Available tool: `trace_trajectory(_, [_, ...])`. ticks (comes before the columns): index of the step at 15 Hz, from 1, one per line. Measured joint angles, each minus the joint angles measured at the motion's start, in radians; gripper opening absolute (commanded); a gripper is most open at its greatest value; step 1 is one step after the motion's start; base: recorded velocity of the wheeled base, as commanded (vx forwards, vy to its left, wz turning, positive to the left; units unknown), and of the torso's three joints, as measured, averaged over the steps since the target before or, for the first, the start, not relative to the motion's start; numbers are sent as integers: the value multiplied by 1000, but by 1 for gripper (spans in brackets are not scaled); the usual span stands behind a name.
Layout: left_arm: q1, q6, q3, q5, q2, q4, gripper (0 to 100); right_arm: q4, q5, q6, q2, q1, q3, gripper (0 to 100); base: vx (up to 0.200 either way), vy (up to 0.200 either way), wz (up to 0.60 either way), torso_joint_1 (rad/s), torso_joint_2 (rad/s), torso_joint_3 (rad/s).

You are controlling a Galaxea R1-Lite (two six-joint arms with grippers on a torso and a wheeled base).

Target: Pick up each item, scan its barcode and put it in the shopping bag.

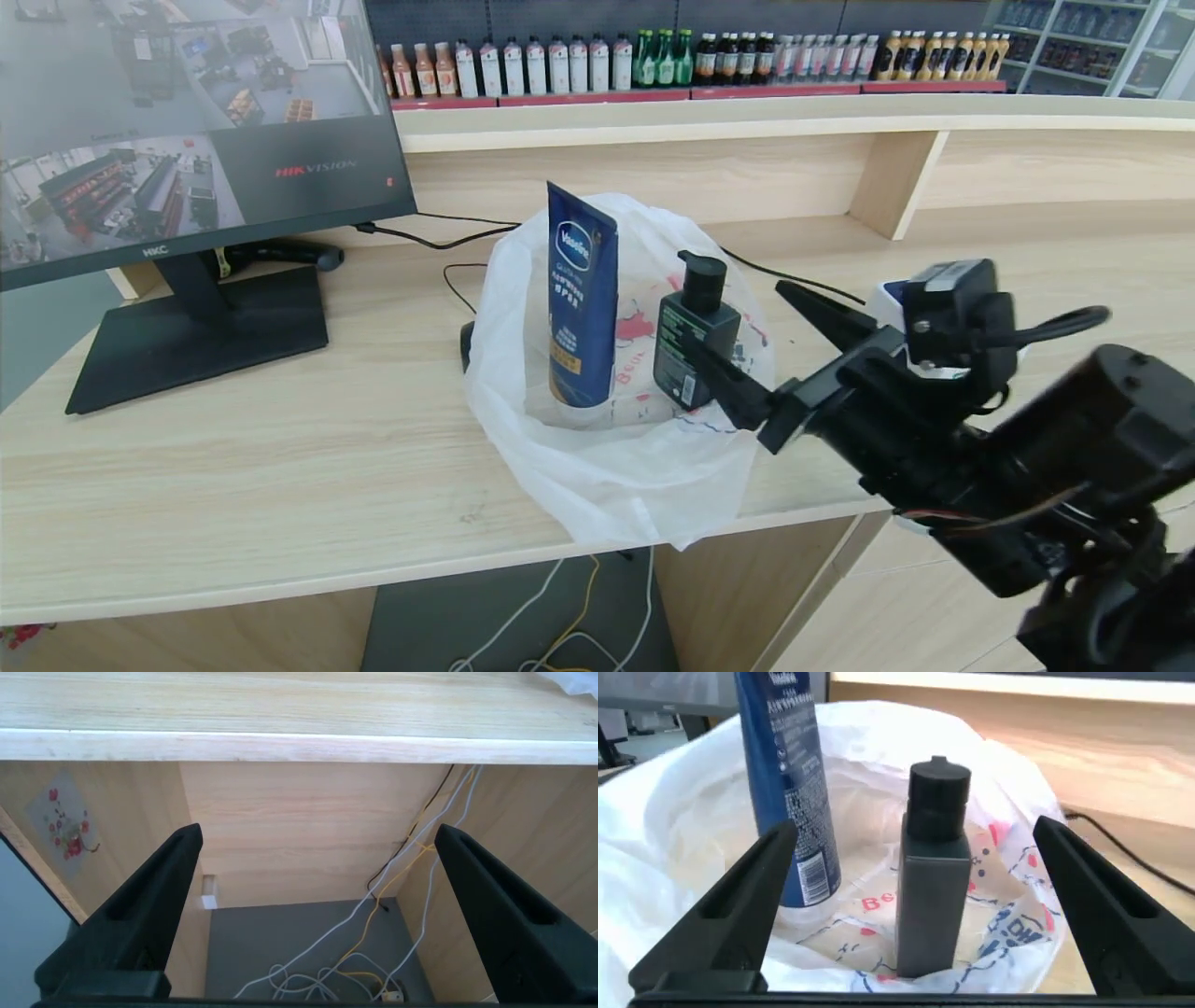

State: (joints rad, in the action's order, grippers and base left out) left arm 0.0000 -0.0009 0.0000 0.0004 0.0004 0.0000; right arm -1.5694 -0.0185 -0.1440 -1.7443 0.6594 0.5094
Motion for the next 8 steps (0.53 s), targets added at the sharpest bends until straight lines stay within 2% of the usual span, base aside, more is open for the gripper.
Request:
trace_trajectory(6, [0,1,0,0,0,0,100,-1,-2,-23,548,-15,-338,100,0,0,0,0,0,0])
trace_trajectory(7, [0,1,0,0,0,0,100,17,-9,-19,664,-20,-379,100,0,0,0,0,0,0])
trace_trajectory(8, [0,1,0,0,0,0,100,94,-16,-11,797,-24,-413,100,0,0,0,0,0,0])
